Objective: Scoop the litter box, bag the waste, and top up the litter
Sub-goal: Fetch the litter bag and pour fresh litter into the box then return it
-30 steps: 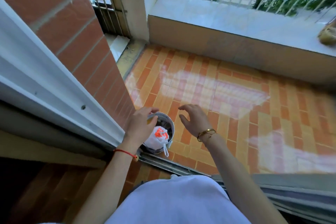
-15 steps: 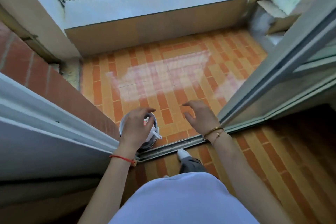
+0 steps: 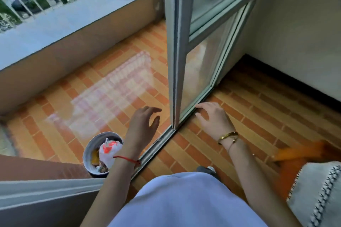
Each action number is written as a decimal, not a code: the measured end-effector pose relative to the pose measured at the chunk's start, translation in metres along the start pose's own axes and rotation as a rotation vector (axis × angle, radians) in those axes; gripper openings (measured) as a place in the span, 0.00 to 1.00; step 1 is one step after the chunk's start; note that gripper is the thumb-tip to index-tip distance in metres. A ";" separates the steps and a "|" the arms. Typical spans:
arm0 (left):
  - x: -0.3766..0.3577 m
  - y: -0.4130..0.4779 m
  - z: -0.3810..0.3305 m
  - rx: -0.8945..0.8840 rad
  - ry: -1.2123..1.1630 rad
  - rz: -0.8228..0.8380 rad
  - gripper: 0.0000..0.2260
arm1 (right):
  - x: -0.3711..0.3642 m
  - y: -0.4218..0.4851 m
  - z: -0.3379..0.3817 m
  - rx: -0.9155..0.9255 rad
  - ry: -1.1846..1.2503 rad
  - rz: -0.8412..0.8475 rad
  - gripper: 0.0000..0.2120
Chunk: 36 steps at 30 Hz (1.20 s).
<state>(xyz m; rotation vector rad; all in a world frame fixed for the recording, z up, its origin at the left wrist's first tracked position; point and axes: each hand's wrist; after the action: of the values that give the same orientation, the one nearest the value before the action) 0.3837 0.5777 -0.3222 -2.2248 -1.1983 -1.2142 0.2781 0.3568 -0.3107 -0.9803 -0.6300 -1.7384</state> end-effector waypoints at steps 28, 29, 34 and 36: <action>-0.257 0.187 -0.340 -0.511 -0.067 0.293 0.10 | 0.221 -0.084 -0.351 -0.543 -0.049 -0.347 0.14; -0.266 0.197 -0.347 -0.526 -0.064 0.311 0.10 | 0.225 -0.080 -0.359 -0.564 -0.047 -0.356 0.14; -0.307 0.260 -0.383 -0.608 -0.060 0.374 0.10 | 0.246 -0.053 -0.403 -0.642 -0.058 -0.391 0.15; -0.323 0.289 -0.400 -0.646 -0.067 0.399 0.10 | 0.257 -0.037 -0.422 -0.671 -0.063 -0.413 0.15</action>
<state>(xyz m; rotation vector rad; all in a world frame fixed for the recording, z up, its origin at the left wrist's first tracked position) 0.3149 -0.0076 -0.3240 -2.7868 -0.3501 -1.4992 0.0638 -0.0896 -0.3181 -1.4359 -0.2904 -2.3696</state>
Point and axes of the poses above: each hand's wrist, its own y-axis towards the middle knuckle, its own x-axis out of the back of the hand, z = x × y, and after that the axes turned 1 degree about -y, right-handed
